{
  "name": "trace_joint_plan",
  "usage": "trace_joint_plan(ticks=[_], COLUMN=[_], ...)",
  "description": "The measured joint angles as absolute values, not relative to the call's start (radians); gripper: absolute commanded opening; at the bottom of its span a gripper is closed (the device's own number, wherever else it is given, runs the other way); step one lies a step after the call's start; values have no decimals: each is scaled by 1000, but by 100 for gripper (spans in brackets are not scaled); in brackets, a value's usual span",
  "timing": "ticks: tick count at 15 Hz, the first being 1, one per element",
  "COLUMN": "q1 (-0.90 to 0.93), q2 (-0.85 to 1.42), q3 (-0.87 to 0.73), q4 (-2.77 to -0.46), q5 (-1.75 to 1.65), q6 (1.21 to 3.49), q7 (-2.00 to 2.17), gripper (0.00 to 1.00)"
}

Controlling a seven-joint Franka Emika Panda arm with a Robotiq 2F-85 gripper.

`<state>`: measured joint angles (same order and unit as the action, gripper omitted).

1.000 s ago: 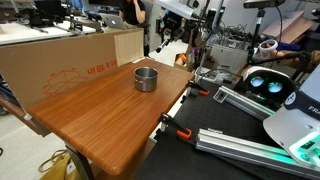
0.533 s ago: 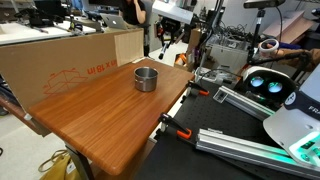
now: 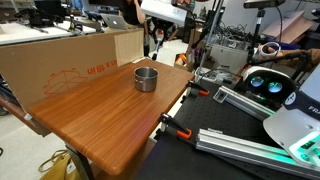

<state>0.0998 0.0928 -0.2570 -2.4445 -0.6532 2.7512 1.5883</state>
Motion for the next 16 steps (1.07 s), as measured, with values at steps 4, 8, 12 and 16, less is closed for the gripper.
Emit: trace_joint_plan(ticks=[4, 8, 12, 16], q1=[149, 196, 237, 204], q2=[93, 100, 125, 177], q3=[-253, -247, -242, -157], q4=[-2443, -2443, -2431, -2400], q5=[-792, -926, -1036, -1068], q6=[2695, 2632, 2577, 2513], q7=[1737, 1872, 2001, 2057], gripper=[6, 6, 6, 6])
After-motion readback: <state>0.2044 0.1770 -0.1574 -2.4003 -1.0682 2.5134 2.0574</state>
